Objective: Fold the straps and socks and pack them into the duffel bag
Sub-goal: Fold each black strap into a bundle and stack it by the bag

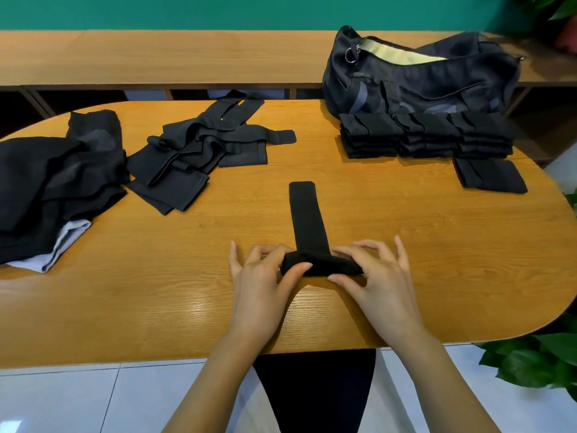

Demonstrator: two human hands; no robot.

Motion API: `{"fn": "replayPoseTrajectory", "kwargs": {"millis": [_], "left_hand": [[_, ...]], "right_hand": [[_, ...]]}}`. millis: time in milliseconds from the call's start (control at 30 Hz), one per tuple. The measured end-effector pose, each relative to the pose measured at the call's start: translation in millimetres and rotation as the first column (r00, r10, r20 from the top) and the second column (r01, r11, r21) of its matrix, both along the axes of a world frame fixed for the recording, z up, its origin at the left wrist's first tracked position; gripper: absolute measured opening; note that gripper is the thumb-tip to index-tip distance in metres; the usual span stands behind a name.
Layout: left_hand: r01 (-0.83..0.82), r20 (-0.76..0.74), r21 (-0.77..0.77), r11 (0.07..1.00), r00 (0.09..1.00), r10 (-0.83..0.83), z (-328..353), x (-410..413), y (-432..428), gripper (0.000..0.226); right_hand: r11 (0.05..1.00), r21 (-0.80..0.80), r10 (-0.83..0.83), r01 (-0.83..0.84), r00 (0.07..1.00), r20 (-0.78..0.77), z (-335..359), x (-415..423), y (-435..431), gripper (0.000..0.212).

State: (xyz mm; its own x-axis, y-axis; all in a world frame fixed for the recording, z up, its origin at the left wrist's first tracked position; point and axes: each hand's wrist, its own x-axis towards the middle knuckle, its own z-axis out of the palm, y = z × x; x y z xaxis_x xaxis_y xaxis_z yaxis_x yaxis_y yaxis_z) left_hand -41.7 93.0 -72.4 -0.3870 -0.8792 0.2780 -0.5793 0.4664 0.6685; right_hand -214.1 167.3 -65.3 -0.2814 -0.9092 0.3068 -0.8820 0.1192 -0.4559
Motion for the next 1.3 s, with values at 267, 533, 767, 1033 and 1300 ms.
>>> {"fn": "replayPoseTrajectory", "kwargs": {"millis": [267, 533, 767, 1033, 1300], "left_hand": [[-0.025, -0.032, 0.014, 1.0, 0.999, 0.026, 3, 2, -2, 0.039], [-0.138, -0.038, 0.032, 0.99, 0.99, 0.139, 3, 1, -1, 0.031], [-0.151, 0.114, -0.021, 0.988, 0.982, 0.152, 3, 3, -1, 0.043], [0.149, 0.12, -0.068, 0.987, 0.983, -0.14, -1, 11, 1, 0.042], [0.133, 0.166, -0.134, 0.982, 0.98, -0.11, -5, 8, 9, 0.037]], "right_hand": [[0.997, -0.063, -0.026, 0.036, 0.987, 0.158, 1, -2, -5, 0.034], [0.988, -0.069, -0.126, 0.142, 0.972, 0.196, 0, 2, -11, 0.061], [0.986, 0.007, -0.165, 0.164, 0.984, 0.067, -4, 6, -14, 0.059], [0.991, 0.005, 0.135, -0.135, 0.99, -0.031, -9, 6, 1, 0.043], [0.994, -0.001, 0.109, -0.109, 0.994, 0.015, -17, 8, 7, 0.047]]}}
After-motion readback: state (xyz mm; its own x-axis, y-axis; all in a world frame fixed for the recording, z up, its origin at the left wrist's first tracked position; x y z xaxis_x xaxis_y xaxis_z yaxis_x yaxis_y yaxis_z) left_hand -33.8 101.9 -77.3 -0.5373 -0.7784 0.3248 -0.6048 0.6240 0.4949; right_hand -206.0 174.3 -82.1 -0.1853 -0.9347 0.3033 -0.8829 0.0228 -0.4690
